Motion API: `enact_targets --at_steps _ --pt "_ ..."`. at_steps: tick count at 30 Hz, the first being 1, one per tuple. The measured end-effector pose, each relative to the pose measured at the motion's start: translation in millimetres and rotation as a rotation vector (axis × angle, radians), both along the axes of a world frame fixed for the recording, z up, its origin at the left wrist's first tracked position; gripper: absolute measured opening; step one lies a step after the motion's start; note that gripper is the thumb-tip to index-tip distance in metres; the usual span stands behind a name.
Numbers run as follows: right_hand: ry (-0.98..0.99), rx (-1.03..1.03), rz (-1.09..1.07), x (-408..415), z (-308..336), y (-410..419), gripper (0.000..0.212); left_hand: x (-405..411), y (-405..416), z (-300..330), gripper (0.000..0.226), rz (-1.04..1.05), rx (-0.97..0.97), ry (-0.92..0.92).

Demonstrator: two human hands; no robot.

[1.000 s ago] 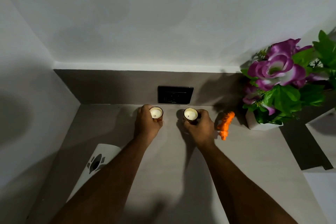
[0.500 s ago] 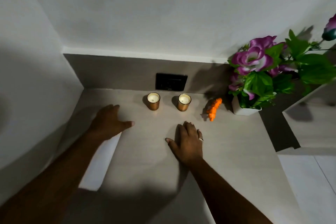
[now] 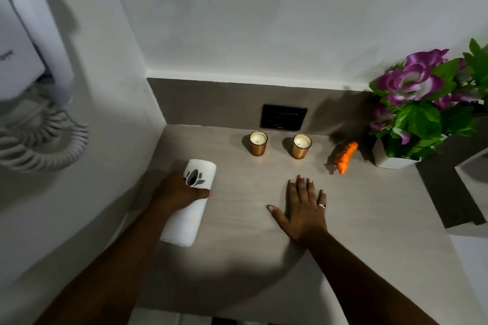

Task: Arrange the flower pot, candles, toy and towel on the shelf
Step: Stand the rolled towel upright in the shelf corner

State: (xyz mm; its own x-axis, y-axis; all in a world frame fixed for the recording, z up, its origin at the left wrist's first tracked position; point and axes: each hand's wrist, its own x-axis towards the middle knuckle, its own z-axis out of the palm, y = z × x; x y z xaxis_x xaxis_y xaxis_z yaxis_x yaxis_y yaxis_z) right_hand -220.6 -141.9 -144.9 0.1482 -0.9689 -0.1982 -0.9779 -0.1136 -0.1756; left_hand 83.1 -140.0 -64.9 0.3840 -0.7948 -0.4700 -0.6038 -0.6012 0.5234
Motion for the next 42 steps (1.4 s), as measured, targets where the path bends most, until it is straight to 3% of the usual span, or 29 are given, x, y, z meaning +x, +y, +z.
enact_targets --at_steps 13,26,29,31,34,37,42 --pt "0.04 -0.008 -0.02 11.1 1.5 -7.1 0.1 22.0 -88.3 38.8 0.086 0.314 -0.603 0.007" --pt "0.036 -0.065 -0.026 10.7 -6.2 -12.9 0.102 36.5 -103.6 13.2 0.089 0.41 -0.807 0.093" --pt "0.026 -0.073 -0.028 10.3 -5.1 -12.2 0.102 5.8 -76.6 -9.4 0.096 0.466 -0.737 0.029" --pt "0.007 -0.062 -0.032 9.7 -2.9 -10.3 0.101 -28.5 -48.3 -31.3 0.099 0.297 -0.612 -0.027" --pt "-0.076 -0.063 -0.074 7.6 0.3 -1.0 0.095 -71.6 -9.7 -66.0 0.098 -0.225 -0.423 -0.224" --pt "-0.179 -0.101 -0.151 -0.4 1.9 18.4 0.084 -97.1 12.8 -88.7 0.09 -0.632 -0.384 -0.405" --pt "-0.336 -0.19 -0.366 -37.5 0.0 37.9 0.066 -112.5 19.9 -97.5 0.085 -0.773 -0.373 -0.526"
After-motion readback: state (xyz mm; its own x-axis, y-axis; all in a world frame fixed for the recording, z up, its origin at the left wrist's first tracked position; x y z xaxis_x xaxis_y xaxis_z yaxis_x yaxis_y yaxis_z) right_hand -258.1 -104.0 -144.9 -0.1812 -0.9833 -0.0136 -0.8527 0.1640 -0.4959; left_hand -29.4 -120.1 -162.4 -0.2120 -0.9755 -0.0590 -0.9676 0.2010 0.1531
